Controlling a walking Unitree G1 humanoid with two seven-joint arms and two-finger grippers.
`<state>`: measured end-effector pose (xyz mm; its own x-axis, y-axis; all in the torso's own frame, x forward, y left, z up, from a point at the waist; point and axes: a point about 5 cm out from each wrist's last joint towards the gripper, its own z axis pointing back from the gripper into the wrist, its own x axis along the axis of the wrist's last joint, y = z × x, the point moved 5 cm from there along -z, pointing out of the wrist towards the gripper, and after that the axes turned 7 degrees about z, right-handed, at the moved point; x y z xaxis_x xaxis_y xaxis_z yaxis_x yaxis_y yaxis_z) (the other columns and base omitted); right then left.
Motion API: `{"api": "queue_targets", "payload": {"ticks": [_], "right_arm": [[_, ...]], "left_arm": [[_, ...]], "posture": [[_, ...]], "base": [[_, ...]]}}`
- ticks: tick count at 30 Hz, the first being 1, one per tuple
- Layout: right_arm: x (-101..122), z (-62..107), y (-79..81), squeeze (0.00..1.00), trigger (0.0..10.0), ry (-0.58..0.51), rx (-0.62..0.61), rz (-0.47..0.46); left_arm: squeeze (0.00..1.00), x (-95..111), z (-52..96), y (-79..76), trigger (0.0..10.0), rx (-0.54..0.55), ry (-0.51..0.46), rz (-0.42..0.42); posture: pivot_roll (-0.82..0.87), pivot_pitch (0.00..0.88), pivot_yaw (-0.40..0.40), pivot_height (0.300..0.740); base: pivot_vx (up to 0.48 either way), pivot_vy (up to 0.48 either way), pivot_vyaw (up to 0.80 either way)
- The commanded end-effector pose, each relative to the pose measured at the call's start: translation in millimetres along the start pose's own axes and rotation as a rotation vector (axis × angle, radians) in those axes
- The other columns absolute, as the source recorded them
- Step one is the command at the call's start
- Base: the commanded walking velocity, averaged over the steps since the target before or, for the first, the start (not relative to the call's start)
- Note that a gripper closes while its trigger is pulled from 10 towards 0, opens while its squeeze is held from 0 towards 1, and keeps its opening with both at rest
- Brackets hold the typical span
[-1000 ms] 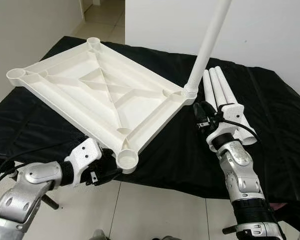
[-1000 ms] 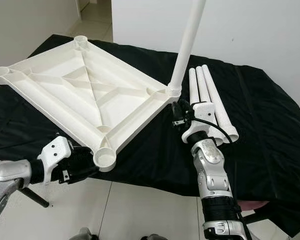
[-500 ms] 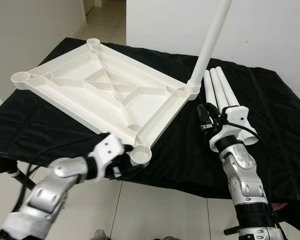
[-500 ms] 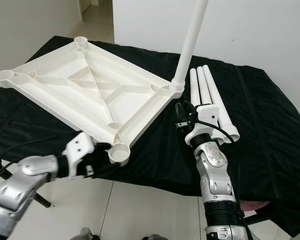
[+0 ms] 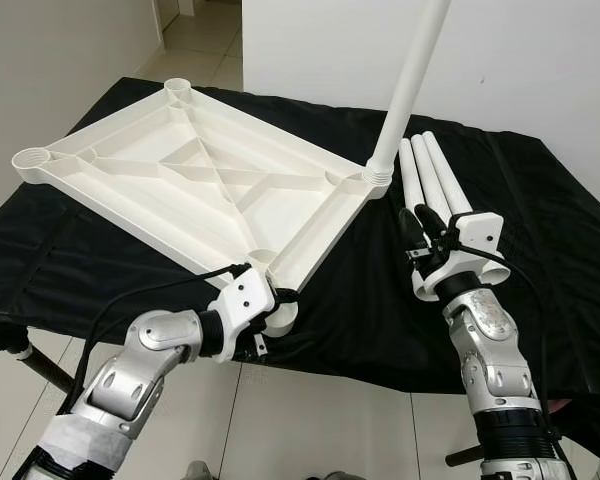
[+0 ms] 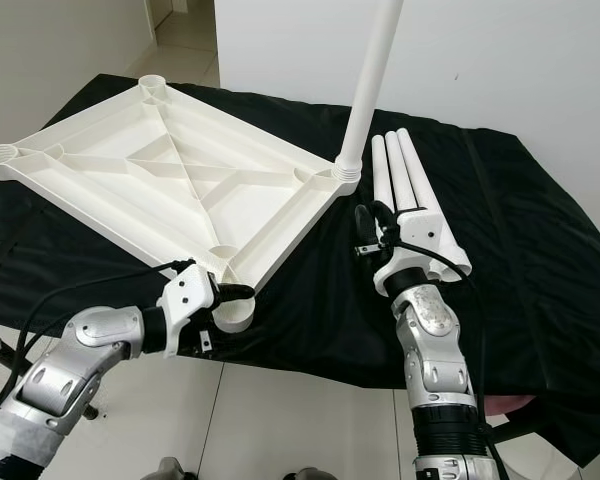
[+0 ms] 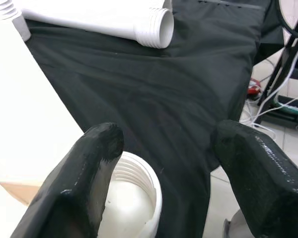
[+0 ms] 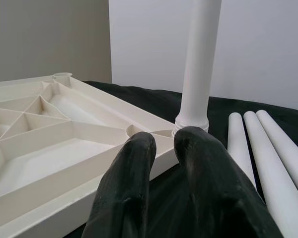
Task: Building children table
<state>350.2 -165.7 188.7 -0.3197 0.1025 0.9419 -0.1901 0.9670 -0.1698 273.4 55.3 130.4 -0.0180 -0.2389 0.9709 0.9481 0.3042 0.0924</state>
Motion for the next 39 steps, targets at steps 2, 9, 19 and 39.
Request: {"api": "queue_targets", "payload": {"ticks": [2,9,19,39], "right_arm": [[-3.4,5.7,-7.0,0.0,10.0,0.018,-0.019,0.015],[-4.8,8.1,-6.9,0.0,10.0,0.017,-0.034,0.008],[-2.3,3.4,4.1,0.0,10.0,-0.001,-0.022,-0.016],[1.7,2.4,-1.5,0.0,10.0,-0.015,-0.043,-0.005]], "left_arm": [[0.0,2.4,17.5,12.8,10.0,0.043,0.0,0.002],[0.0,2.9,33.4,27.5,10.0,0.087,0.009,0.0],[0.0,-11.7,48.1,57.4,10.0,0.16,0.129,-0.126],[0.0,-40.9,22.3,57.9,10.0,0.064,0.197,-0.146]], "posture": [[-0.07,0.029,-0.035,0.74],[-0.07,0.021,-0.019,0.74],[-0.07,0.0,-0.02,0.74],[-0.09,0.0,0.0,0.74]], "base": [[0.0,0.0,0.0],[0.0,0.0,0.0],[0.0,0.0,0.0],[0.0,0.0,0.0]]}}
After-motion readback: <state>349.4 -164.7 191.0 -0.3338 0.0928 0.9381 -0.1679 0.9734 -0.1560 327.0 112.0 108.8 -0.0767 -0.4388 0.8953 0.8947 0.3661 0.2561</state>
